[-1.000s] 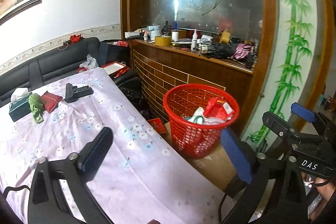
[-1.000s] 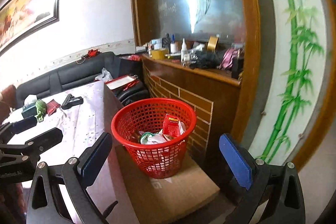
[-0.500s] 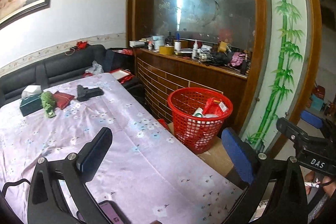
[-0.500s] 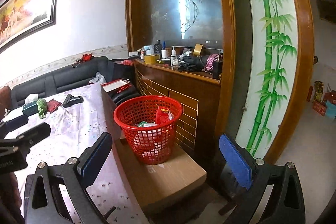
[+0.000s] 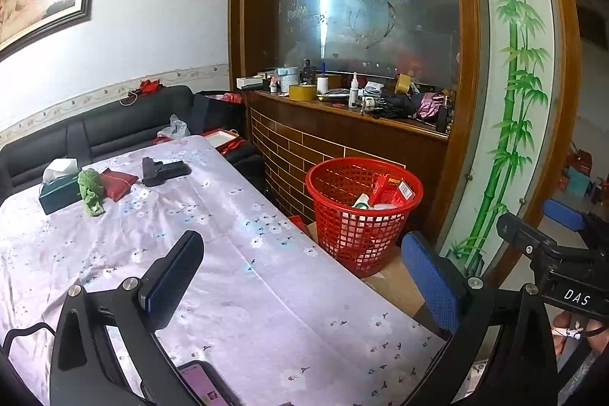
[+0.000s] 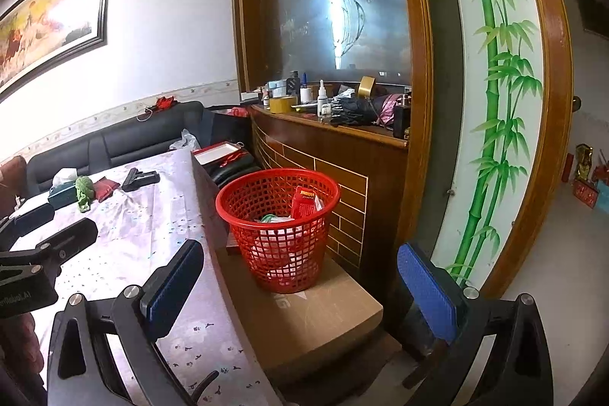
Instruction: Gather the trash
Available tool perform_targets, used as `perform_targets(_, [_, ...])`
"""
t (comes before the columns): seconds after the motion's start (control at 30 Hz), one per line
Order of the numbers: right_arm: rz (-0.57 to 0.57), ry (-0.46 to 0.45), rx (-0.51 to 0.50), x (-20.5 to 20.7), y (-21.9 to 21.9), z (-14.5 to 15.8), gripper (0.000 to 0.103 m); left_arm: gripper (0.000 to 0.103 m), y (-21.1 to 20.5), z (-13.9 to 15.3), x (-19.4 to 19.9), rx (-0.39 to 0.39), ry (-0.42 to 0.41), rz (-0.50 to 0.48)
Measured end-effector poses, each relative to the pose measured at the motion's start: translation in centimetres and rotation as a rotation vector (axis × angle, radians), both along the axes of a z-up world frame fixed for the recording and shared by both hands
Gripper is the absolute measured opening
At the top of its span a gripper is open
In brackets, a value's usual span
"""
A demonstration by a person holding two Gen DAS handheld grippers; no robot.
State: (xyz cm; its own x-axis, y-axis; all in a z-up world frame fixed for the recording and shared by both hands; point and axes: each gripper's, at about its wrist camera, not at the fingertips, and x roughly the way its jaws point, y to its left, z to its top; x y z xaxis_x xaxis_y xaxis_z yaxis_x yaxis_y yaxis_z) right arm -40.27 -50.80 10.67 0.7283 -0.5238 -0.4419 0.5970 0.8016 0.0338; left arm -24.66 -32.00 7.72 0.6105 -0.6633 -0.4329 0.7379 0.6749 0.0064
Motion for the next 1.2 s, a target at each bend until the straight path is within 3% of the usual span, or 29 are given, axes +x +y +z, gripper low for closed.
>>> perform_targets(1.2, [-0.003,0.001,-0.002,-0.18,-0.23,-0.11,0.103,0.103,0.03,-0.01,-0.52,-0.001,0.001,-0.008])
